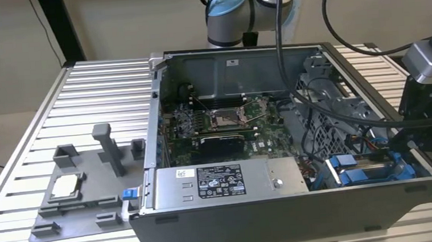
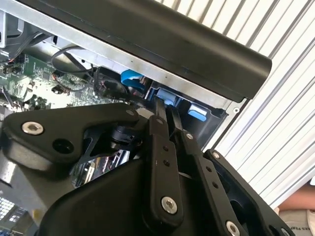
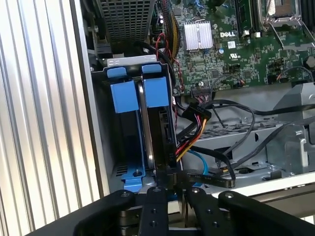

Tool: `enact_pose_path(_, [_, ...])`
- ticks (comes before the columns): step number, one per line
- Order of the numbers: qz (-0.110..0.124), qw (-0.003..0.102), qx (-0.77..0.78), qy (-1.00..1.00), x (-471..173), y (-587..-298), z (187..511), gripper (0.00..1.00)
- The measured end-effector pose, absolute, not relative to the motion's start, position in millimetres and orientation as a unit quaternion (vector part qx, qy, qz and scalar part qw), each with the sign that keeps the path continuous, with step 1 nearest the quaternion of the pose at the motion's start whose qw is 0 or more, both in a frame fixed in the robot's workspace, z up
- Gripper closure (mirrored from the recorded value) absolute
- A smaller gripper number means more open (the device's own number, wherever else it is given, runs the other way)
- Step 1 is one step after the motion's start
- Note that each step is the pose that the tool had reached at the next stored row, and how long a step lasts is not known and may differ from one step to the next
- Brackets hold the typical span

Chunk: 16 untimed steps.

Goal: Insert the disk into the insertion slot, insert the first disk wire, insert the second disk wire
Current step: 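Insert the second disk wire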

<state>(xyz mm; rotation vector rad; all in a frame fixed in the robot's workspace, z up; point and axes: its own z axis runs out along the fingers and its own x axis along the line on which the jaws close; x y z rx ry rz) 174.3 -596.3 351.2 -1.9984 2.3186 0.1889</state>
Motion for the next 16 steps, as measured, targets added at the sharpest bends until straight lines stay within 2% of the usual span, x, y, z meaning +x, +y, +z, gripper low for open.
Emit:
enact_pose_path(10, [0.062,0.037,-0.651,0.756,148,-596,363,0.0])
enact_pose_path(11, [0.061,0.037,-0.651,0.756,143,-596,363,1.0])
enact_pose_path(16, [0.058,0.037,-0.651,0.756,131,-595,361,1.0])
